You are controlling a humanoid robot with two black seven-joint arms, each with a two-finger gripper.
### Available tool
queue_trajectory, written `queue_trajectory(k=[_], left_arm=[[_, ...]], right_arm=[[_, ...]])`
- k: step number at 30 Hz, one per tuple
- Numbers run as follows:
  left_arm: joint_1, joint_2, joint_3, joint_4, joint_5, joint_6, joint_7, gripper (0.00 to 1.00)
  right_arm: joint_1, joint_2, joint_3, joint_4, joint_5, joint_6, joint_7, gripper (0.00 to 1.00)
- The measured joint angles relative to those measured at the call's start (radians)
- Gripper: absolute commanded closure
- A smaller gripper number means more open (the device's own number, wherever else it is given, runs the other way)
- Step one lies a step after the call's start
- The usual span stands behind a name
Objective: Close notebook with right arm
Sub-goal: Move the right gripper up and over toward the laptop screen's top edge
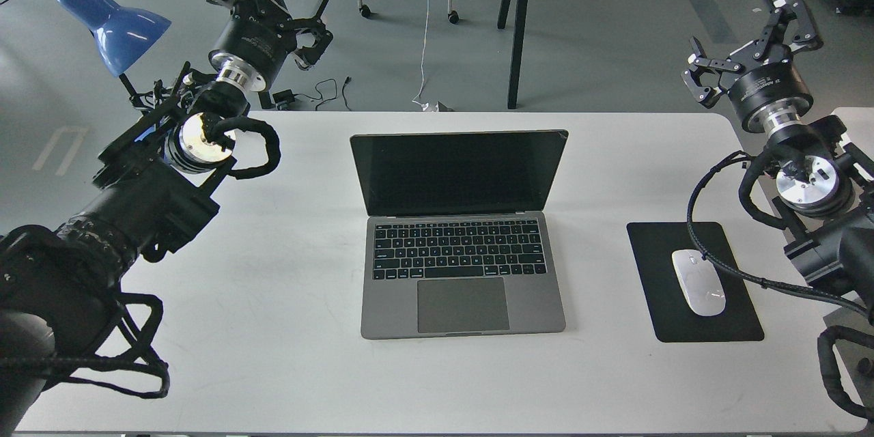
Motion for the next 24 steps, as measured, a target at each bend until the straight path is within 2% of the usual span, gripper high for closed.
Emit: queue_trajectory(k=[8,17,24], left_arm=[[0.000,0.001,0.000,-0.003,0.000,0.000,0.000,0.00],[0.002,0.003,-0.002,-0.003,-0.002,0.000,0.000,0.00],[0.002,0.003,-0.001,-0.003,-0.002,0.000,0.000,0.00]], right_arm=[[0.012,-0.002,-0.039,0.011,-0.007,0.003,0.005,0.00],[0.154,-0.007,-0.332,0.002,-0.011,-0.004,0.012,0.00],[0.237,0.059,-0.554,0.000,-0.049,-0.008,0.011,0.00]])
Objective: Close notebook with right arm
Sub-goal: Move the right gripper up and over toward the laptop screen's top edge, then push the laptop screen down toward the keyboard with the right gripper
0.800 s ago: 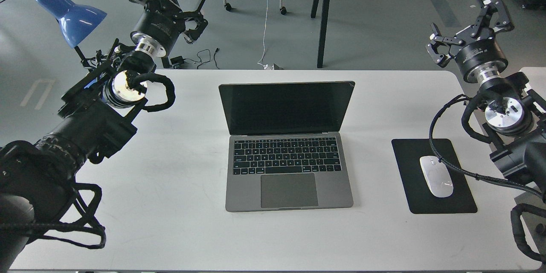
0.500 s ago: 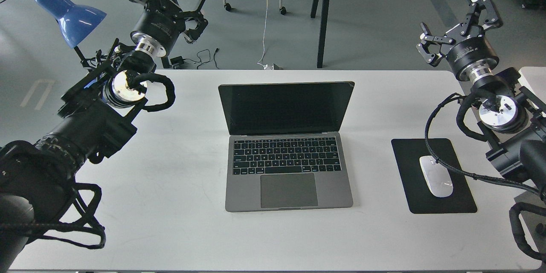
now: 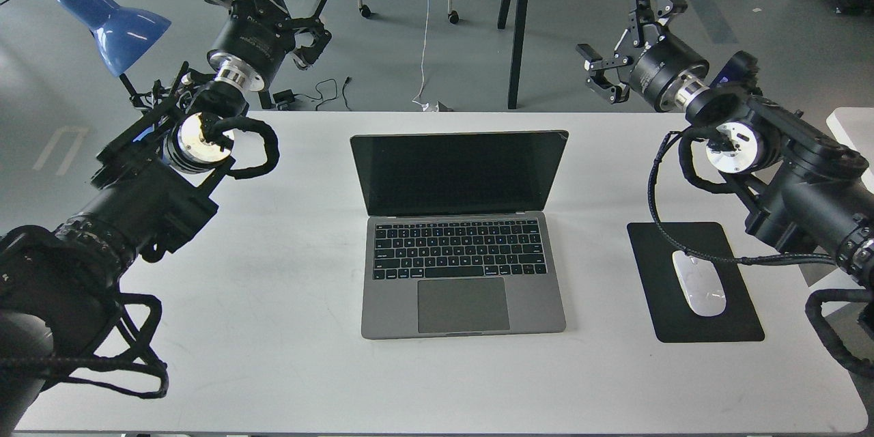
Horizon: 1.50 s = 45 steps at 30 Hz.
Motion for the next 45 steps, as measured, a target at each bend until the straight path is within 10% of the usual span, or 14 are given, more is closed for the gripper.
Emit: queue_trajectory(k=[45], left_arm=[[0.003,-0.002,0.001,0.000,0.002,0.000,0.002,0.00]], right_arm=[[-0.234,-0.060,-0.260,0.378,-0.301,-0.005,0.001,0.00]])
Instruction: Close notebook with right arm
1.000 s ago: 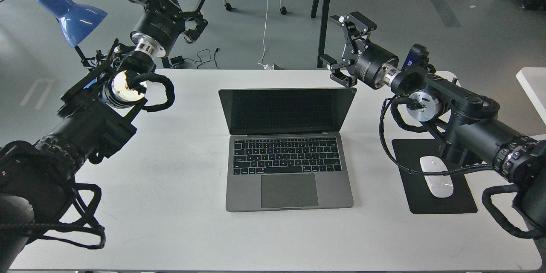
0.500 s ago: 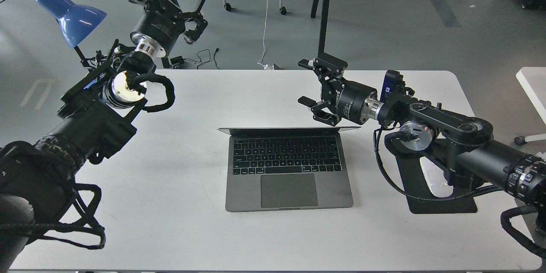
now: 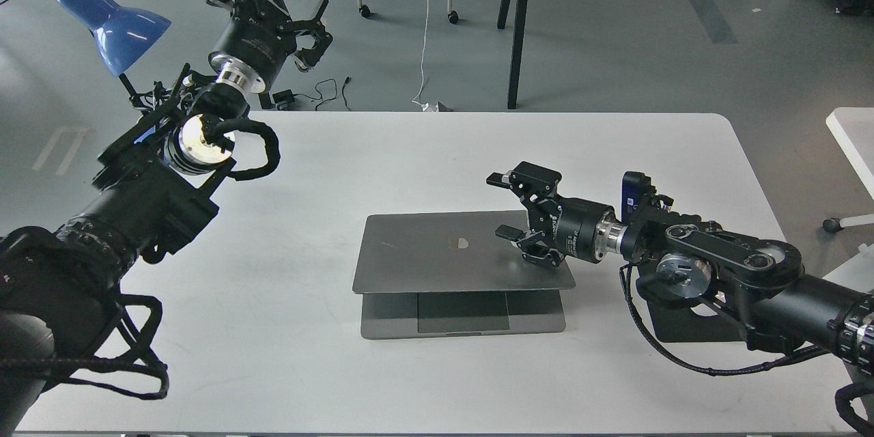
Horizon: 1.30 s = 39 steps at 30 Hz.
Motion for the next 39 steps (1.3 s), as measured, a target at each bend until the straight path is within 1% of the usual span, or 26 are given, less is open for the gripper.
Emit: queue_trajectory(k=[4,13,26,31,34,39], left_arm=[[0.000,0.000,0.000,0.000,0.000,0.000,0.000,0.00],[0.000,0.000,0.000,0.000,0.000,0.000,0.000,0.00],[0.000,-0.001,0.000,0.000,0.000,0.000,0.000,0.00],[0.000,-0.002,0.000,-0.001,0.000,0.000,0.000,0.00],[0.000,-0.002,0.000,-0.002,0.000,0.000,0.000,0.00],[0.000,-0.001,0.000,-0.002,0.000,0.000,0.002,0.00]], right_arm=[[-0.029,0.006,0.000,-0.003,-0.031,-0.010,0.000,0.00],[-0.080,0.027,-0.005,-0.019,-0.076,-0.067,-0.003,0.00],[-0.089,0.040,-0.019,-0.036,-0.079,-0.092,-0.004,0.00],[-0.091,0.043,-0.011,-0.014,-0.080,-0.100,-0.003,0.00],[-0.075,0.027,0.039,0.013,-0.077,-0.100,0.000,0.00],[-0.065,-0.038,0.246,0.053,-0.074,-0.090,0.001,0.00]])
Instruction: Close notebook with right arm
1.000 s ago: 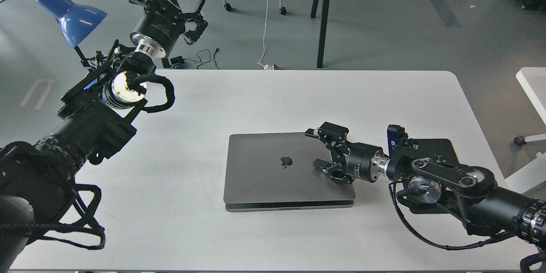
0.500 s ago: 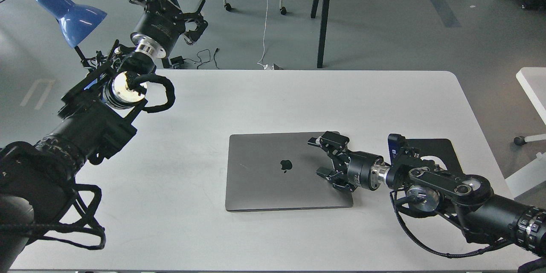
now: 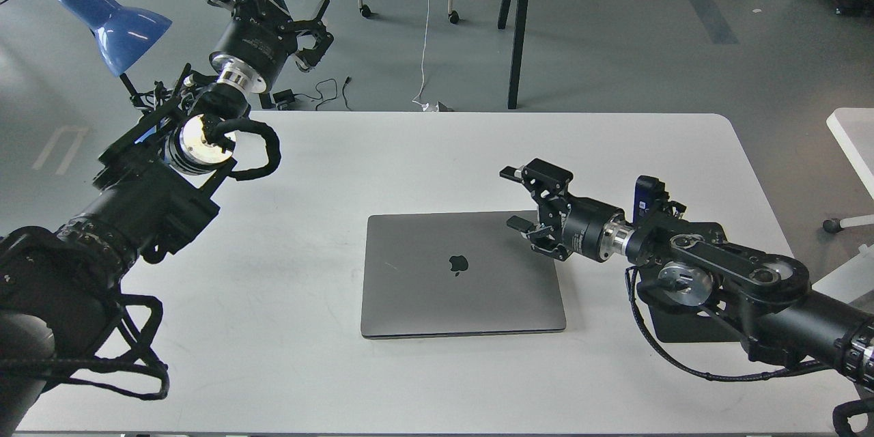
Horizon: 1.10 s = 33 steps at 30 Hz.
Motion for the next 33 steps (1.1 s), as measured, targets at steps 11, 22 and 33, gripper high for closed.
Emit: queue_trajectory(k=[11,22,33], left_arm=[[0.001,0.006,0.002,-0.004,0.005,0.000,0.014,0.00],[0.001,0.011,0.019,-0.003,0.004,0.000,0.012,0.00],[0.000,0.011,0.019,-0.003,0.003,0.000,0.010,0.00]], right_arm=[[0.006,-0.047,0.433,0.016,0.014,0.000,-0.019,0.00],[-0.028,-0.046,0.578,-0.043,0.406,-0.004,-0.022,0.00],[-0.035,-0.035,0.618,-0.135,0.553,0.001,-0.024,0.00]])
